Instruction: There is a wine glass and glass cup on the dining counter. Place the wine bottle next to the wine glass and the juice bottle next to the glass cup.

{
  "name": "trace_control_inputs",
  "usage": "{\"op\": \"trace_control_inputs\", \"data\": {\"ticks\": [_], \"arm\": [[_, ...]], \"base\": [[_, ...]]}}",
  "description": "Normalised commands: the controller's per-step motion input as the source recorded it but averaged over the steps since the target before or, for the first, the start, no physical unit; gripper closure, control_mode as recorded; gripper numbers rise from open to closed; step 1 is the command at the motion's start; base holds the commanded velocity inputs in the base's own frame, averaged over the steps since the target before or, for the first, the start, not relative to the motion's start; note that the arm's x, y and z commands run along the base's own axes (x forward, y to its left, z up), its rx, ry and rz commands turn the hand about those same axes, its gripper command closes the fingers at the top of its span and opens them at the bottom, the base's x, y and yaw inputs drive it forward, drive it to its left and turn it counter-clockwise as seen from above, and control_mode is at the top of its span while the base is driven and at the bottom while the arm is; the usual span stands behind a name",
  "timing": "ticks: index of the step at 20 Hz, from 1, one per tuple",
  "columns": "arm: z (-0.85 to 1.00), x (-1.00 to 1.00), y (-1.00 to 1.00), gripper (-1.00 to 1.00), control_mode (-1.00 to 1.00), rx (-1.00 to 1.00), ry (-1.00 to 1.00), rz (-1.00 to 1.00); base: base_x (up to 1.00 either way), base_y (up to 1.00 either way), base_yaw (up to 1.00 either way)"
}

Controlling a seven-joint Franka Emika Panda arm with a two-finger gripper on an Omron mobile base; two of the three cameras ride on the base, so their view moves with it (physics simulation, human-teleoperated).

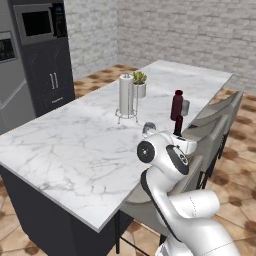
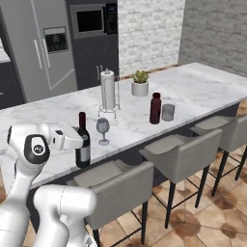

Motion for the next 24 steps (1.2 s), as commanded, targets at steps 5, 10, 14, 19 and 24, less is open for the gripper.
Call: {"op": "trace_control_inputs", "data": {"ticks": [5, 10, 14, 19, 24], "arm": [[0.00, 0.11, 0.12, 1.00, -1.00, -0.08, -0.04, -0.10], [0.00, 0.29, 0.32, 1.00, -1.00, -0.06, -0.08, -0.23], [0.00, 0.37, 0.57, 1.00, -1.00, -0.07, -0.02, -0.21], [0.00, 0.29, 0.35, 1.00, -1.00, 0.00, 0.00, -0.12], [0.01, 0.29, 0.21, 1.00, -1.00, 0.01, 0.06, -0.03]], "base": [[0.00, 0.01, 0.00], [0.00, 0.00, 0.00], [0.00, 0.00, 0.00], [0.00, 0.00, 0.00], [0.00, 0.00, 0.00]]}}
